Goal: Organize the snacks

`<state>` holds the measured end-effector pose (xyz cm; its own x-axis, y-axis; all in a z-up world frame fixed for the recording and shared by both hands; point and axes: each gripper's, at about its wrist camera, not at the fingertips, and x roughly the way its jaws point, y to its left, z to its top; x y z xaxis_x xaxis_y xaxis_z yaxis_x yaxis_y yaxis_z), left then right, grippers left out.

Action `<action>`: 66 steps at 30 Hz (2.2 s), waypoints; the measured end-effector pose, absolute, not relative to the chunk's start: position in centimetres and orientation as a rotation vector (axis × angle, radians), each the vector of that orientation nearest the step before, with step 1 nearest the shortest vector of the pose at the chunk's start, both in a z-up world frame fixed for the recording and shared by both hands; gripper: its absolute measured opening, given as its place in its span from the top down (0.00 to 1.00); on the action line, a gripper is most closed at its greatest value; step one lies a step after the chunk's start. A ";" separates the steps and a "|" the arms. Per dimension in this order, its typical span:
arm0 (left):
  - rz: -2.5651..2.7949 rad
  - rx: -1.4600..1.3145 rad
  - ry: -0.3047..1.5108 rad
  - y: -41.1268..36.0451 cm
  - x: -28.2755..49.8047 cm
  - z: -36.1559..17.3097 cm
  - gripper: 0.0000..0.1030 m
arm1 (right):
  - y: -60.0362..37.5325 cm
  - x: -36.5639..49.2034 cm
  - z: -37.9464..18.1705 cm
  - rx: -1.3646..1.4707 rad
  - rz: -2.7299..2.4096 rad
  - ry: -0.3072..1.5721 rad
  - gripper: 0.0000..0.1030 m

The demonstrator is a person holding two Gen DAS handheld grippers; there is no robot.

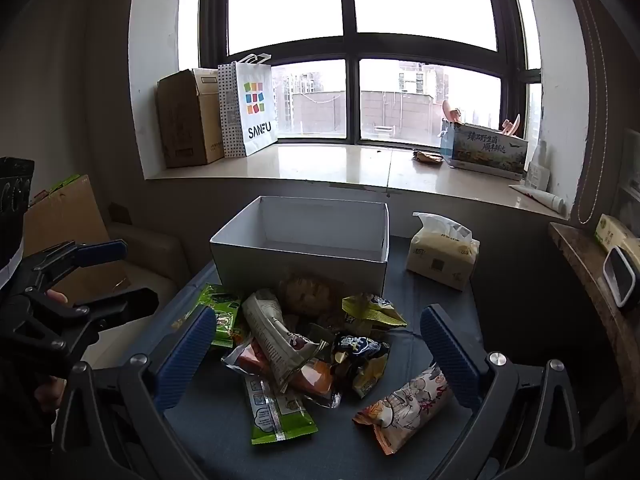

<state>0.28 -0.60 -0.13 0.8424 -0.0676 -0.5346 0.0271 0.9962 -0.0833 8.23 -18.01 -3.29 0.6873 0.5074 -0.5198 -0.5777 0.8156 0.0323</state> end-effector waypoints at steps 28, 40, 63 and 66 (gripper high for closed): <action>-0.048 -0.073 0.566 -0.5 0.2 0.0 0.00 | -18.2 8.3 -3.6 -0.133 0.612 0.538 0.00; -0.036 -0.079 0.560 -0.4 0.2 -0.2 0.00 | -18.3 9.5 -5.1 -0.140 0.553 0.580 0.00; 0.008 -0.129 0.568 1.9 0.9 -3.2 0.00 | -25.8 21.8 -20.9 0.111 0.166 1.115 0.46; -0.007 -0.175 0.607 2.9 1.1 -3.9 0.00 | -27.3 20.7 -20.2 0.171 0.199 1.092 0.55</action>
<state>1.14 2.88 -3.94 0.8217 -0.0578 -0.5670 -0.0448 0.9852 -0.1654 20.70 -27.30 -20.24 0.4457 0.2440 -0.8613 -0.0756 0.9690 0.2354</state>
